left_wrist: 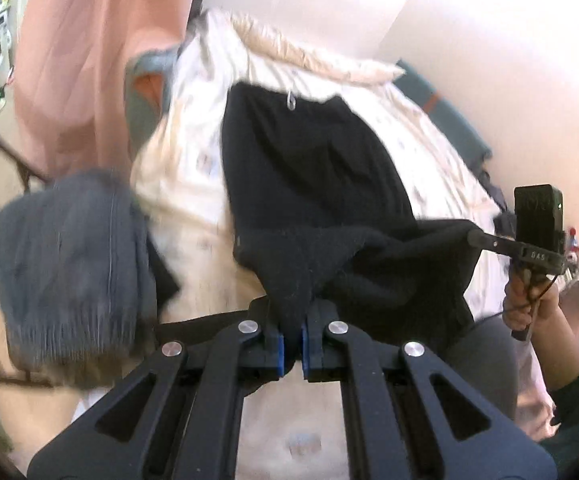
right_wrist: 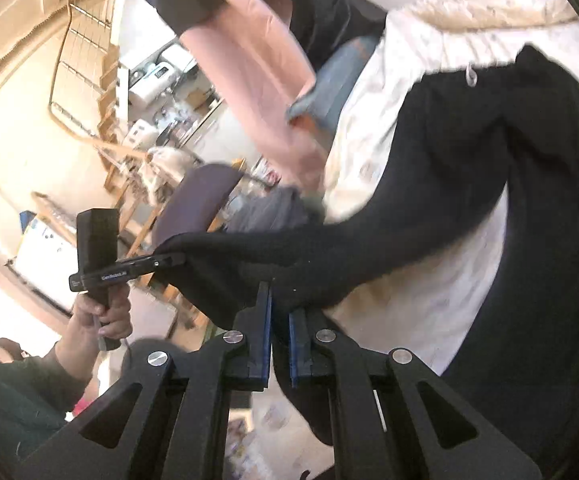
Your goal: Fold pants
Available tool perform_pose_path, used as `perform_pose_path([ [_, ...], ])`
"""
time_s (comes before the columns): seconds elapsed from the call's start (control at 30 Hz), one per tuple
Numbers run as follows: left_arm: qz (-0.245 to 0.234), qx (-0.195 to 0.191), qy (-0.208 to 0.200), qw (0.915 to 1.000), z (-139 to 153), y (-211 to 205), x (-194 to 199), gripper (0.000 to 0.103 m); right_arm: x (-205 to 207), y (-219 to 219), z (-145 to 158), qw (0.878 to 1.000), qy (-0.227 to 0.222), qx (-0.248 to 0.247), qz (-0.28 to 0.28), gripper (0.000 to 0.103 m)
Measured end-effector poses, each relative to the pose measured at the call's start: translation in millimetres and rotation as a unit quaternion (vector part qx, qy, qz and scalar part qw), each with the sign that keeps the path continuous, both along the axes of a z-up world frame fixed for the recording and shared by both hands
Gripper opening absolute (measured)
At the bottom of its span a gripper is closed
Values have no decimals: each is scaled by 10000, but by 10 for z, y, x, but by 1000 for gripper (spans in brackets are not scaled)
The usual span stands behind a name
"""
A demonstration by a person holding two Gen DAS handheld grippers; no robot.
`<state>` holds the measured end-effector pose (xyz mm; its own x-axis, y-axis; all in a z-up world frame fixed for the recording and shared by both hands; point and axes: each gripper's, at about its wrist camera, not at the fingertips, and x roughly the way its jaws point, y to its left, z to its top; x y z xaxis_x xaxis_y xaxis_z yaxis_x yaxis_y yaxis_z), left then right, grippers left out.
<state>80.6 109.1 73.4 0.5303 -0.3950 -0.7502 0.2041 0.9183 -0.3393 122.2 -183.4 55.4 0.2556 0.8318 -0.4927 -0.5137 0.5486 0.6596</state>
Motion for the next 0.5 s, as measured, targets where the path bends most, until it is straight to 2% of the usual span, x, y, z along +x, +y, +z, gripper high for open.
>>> perform_pose_path([
  [0.1, 127, 264, -243, 9993, -163, -79, 598, 4, 491, 0, -34, 9984, -196, -377, -372, 6],
  [0.2, 334, 407, -120, 9985, -435, -203, 1311, 4, 1155, -113, -256, 9938, -154, -802, -750, 6],
  [0.33, 490, 617, 83, 9969, -929, -356, 2137, 4, 2060, -153, -655, 9786, -104, -1602, -1285, 6],
  [0.37, 487, 839, 117, 9952, -1066, -416, 2327, 4, 2278, -168, -796, 9748, -3, -1755, -1376, 6],
  [0.43, 521, 1134, 131, 9921, -1300, -510, 2613, 6, 2603, -205, -1041, 9674, 214, -1935, -1617, 6],
  [0.5, 581, 1237, 258, 9903, -1513, -557, 2810, 7, 2837, -116, -1242, 9582, 284, -2280, -1704, 6],
])
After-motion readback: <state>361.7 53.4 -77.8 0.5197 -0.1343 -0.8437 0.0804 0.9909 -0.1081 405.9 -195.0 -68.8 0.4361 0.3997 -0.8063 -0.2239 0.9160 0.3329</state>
